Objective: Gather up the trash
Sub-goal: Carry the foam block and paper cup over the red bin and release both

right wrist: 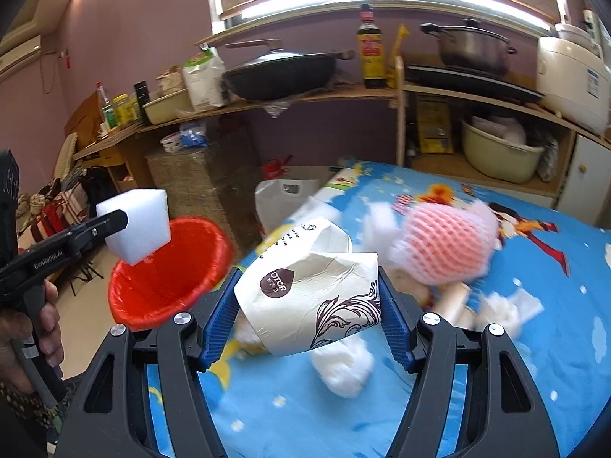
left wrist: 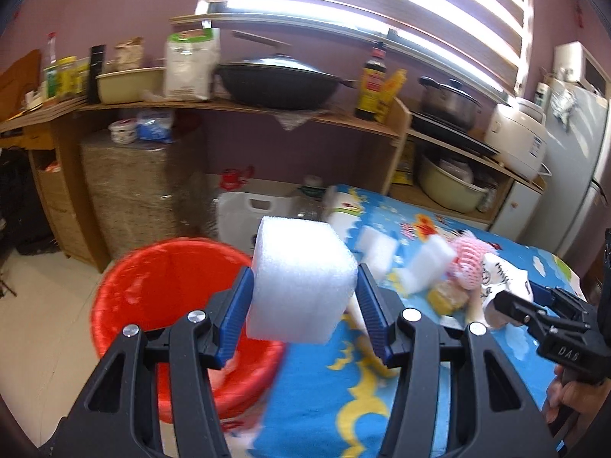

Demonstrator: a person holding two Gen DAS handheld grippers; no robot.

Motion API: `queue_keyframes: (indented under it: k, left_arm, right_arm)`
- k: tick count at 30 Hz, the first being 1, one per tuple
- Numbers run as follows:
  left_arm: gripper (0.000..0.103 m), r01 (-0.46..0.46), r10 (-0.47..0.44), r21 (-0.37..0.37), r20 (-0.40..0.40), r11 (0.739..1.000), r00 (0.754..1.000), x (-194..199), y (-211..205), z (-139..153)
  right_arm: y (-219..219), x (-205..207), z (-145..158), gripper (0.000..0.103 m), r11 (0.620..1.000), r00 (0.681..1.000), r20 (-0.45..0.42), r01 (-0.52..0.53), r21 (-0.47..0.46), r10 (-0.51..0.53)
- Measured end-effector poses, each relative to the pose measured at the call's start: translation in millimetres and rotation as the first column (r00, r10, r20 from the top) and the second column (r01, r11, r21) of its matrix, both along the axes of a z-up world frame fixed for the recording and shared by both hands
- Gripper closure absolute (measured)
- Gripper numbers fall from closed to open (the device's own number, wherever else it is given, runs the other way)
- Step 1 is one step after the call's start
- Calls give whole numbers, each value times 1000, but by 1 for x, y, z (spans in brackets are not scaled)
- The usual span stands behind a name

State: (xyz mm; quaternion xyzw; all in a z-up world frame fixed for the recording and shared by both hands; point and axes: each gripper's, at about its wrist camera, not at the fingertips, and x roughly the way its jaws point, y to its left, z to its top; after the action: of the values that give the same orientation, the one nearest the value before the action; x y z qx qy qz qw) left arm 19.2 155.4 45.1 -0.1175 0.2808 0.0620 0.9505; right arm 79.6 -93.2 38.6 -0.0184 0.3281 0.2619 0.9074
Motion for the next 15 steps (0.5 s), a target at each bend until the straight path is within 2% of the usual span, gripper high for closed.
queue_keyframes:
  k: [15]
  left_arm:
    - [50, -158, 158, -31, -12, 987, 987, -29, 85, -12]
  right_arm:
    - [113, 16, 11, 39, 982, 982, 6, -190, 2, 190]
